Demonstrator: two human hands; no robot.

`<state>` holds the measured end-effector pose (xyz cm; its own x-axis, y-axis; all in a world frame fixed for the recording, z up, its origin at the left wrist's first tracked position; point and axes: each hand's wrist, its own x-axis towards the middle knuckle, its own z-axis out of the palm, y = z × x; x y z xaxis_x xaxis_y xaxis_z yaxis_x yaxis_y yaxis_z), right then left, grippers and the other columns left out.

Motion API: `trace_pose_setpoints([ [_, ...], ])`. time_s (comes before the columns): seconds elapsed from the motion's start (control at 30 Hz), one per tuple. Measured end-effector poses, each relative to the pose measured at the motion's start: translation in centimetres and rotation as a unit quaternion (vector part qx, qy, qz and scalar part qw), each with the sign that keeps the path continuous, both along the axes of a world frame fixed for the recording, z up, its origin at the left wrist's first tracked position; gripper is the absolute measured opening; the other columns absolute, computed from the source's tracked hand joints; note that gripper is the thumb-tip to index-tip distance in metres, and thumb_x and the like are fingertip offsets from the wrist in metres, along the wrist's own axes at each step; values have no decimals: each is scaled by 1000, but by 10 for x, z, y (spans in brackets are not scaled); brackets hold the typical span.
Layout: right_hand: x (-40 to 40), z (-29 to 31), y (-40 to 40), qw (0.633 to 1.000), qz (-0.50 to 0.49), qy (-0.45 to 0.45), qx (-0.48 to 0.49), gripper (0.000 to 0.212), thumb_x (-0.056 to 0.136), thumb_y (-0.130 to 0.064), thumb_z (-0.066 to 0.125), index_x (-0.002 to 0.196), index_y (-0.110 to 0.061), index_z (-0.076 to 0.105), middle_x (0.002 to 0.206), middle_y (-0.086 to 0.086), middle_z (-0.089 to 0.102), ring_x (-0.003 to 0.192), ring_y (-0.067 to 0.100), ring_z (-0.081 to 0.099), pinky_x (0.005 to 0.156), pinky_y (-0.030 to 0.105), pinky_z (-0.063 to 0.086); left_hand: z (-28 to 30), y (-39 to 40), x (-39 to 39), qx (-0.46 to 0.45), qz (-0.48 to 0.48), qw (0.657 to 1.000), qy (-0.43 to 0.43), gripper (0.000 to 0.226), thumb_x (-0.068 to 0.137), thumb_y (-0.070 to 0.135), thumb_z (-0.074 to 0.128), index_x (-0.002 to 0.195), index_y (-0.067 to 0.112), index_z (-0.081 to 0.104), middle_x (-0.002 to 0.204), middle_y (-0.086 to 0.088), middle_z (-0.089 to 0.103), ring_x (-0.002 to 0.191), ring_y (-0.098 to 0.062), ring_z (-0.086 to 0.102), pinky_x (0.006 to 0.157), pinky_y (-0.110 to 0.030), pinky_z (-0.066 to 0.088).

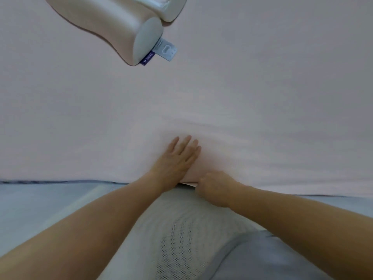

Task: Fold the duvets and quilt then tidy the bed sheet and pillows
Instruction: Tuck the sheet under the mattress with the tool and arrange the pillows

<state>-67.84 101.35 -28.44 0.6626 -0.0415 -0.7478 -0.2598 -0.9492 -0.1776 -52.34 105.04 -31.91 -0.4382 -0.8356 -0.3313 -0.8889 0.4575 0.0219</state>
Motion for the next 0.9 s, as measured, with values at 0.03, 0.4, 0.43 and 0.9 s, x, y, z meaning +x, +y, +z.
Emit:
trace_pose_setpoints([
  [0.03,-6,-6,0,1000,-2,26,-9,31,100,-10,39,122,-1,60,126,17,58,117,33,53,93,40,44,-4,-2,-11,27,17,999,-21,77,86,16,50,151,1,11,158,-22,7,145,-41,12,116,-55,18],
  [0.4,-187,15,-79,999,38,32,22,25,95,-5,42,109,-7,62,117,13,62,107,32,58,83,38,46,4,-47,-147,82,25,995,-53,99,91,28,55,147,5,-23,155,-18,-27,145,-36,-17,116,-53,-3],
  [0.43,-201,15,-84,999,25,43,21,26,96,-5,41,111,-5,62,119,15,61,109,33,58,84,39,46,5,-51,-164,84,12,995,-47,90,93,22,48,147,5,-23,155,-17,-27,145,-36,-17,117,-53,-3],
  [0.9,-381,13,-134,992,5,128,-5,29,96,-3,42,116,-3,63,124,15,61,114,33,57,89,41,48,4,-89,-306,151,-196,963,-102,58,105,17,18,151,13,-18,153,-8,-33,142,-37,-25,117,-55,-5],
])
